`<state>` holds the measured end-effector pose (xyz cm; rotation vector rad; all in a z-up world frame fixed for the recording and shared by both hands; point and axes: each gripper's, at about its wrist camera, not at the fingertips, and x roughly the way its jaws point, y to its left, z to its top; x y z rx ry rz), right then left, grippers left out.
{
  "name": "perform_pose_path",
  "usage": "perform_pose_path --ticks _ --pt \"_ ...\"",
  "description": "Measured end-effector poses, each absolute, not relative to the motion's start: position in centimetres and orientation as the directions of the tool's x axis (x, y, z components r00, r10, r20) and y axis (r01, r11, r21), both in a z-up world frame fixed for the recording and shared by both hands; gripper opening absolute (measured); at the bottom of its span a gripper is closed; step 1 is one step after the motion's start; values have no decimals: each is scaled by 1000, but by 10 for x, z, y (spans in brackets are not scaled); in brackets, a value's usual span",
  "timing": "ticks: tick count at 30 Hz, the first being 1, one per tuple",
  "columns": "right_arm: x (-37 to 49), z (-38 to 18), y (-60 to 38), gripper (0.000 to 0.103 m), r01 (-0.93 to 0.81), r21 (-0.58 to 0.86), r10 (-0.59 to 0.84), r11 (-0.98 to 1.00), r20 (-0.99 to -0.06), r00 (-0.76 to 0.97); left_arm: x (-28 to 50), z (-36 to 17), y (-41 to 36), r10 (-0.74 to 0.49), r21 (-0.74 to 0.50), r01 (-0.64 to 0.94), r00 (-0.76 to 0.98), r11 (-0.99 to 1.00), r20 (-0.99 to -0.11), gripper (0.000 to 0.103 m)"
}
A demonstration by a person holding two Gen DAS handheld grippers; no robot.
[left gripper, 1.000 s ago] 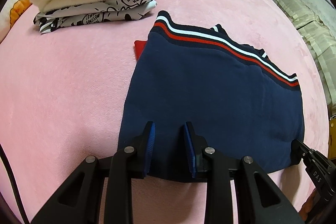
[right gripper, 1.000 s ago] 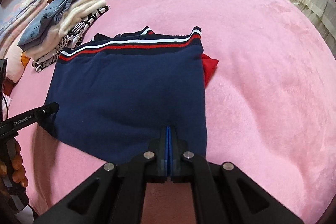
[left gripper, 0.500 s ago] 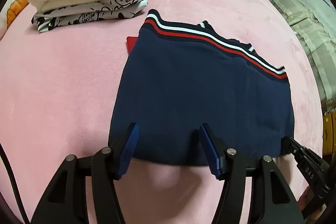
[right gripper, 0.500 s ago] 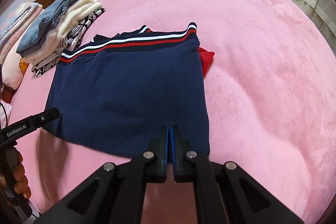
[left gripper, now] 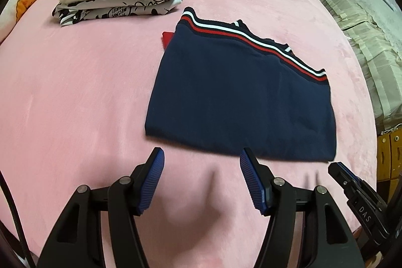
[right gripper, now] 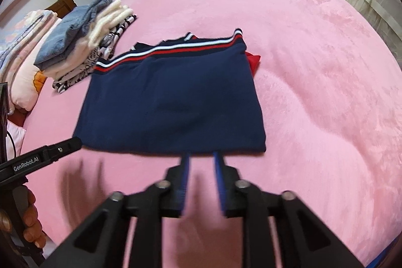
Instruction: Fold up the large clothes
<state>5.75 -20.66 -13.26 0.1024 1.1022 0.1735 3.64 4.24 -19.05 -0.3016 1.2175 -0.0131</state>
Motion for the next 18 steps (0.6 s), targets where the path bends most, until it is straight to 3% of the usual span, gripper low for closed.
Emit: perform_pose_path --ticks 18 --pt "26 -112 -166 28 -151 162 217 975 -831 513 -1 -175 36 -317 -382 -128 360 915 -878 61"
